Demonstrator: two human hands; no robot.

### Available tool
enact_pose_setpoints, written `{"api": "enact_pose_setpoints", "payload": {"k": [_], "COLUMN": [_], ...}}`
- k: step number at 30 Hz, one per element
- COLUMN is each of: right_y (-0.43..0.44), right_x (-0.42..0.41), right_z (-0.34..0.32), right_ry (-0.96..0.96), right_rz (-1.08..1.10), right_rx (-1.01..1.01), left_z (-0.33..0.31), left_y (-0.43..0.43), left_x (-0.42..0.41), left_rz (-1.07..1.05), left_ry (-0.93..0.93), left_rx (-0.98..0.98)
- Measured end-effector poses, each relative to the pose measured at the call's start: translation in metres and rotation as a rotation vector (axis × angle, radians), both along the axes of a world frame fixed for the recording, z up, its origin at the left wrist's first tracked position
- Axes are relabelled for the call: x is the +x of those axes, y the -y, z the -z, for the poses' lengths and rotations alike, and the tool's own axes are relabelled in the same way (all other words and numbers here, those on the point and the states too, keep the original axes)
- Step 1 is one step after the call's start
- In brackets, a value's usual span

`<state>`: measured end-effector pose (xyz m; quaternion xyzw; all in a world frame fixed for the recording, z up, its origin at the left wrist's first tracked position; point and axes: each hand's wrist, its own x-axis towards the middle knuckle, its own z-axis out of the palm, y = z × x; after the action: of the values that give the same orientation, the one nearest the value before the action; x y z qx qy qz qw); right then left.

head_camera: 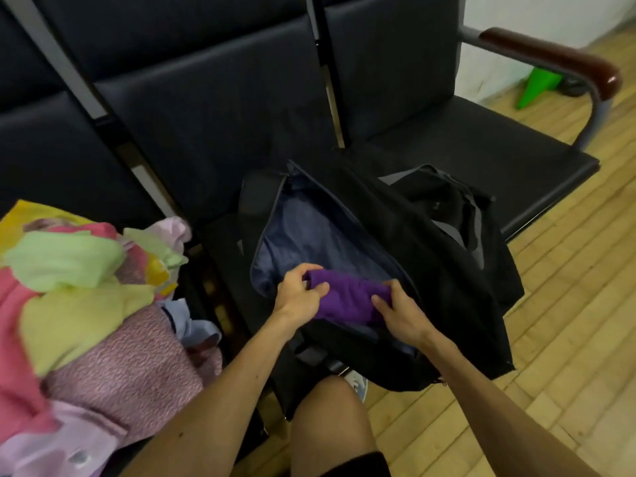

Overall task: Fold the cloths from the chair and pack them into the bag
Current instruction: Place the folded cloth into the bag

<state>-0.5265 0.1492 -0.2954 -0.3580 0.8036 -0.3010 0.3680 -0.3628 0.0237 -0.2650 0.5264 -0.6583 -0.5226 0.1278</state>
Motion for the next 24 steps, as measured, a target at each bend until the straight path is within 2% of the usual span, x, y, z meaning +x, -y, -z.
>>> {"api": "enact_pose_setpoints", "payload": {"k": [3,8,12,18,24], "right_y": [-0.001,0.005,0.019,0.053,0.06], "right_x": [-0.011,-0.029,-0.028,-0.026,-0.033], "right_z": [0.011,0.01,0.01,0.017,0.033], "right_ry": [-0.048,0.022,-0.133,-0.23,-0.468], "right_rz": [-0.084,0.013,0.083,0.053,-0.082], "right_rx": [0.077,0.009,-0.066,-0.107,0.101], "left_z": [0.005,0.023,0.035,0.043,0.049], "left_y": [0.008,0.01,0.0,-0.002,-0.009], "left_x": [-0.018,-0.03,-0.021,-0.021,-0.027], "left_rz": [0.038,0.137,0.174,0.101,0.168], "left_ry": [-0.001,0.059,0.234,0.37,0.554], "left_rx": [-0.038,-0.026,-0.044,-0.195,-0.366]}}
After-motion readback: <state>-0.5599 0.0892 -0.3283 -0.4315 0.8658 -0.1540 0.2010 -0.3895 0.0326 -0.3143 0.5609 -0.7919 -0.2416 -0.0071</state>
